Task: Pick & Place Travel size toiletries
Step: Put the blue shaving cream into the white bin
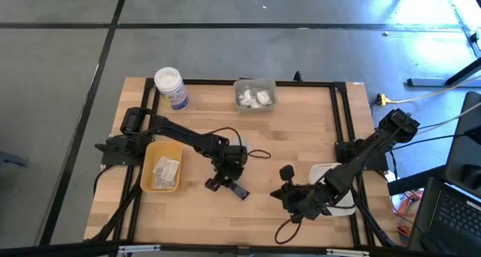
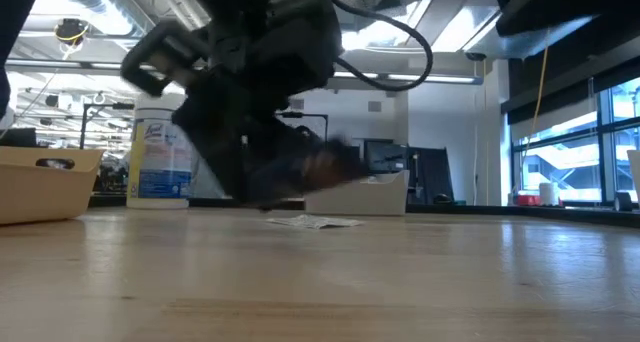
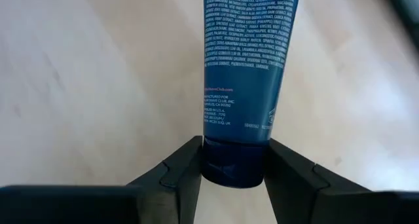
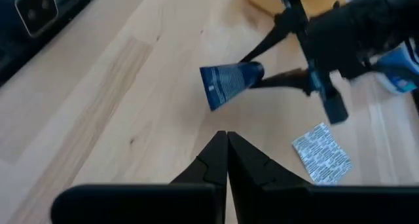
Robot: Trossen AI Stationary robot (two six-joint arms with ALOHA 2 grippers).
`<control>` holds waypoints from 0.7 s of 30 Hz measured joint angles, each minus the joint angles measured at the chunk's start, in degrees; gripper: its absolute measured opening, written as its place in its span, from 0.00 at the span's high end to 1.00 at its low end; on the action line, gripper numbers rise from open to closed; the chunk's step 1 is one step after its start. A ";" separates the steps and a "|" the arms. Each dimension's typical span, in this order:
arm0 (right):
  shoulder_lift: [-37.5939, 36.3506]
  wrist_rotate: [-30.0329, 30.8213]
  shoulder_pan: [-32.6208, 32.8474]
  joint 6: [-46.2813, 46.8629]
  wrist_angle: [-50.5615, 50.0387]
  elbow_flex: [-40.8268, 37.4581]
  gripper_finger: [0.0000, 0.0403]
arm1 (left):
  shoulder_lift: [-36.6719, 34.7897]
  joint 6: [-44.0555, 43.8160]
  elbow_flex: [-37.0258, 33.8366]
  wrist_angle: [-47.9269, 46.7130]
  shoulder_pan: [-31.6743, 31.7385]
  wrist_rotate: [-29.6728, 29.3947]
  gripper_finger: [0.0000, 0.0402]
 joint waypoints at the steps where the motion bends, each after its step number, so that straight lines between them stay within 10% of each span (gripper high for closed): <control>1: 0.00 0.43 0.18 -0.05 0.00 0.43 0.97 | 0.00 -0.71 0.00 1.21 0.36 2.12 0.64; 11: 0.00 1.94 0.33 -3.38 -1.41 8.22 0.90 | -0.09 -14.24 0.02 19.67 2.99 23.70 0.64; 21: 0.00 1.68 0.79 -1.12 -14.80 19.94 0.64 | -0.11 -26.20 0.02 29.38 3.02 30.04 0.64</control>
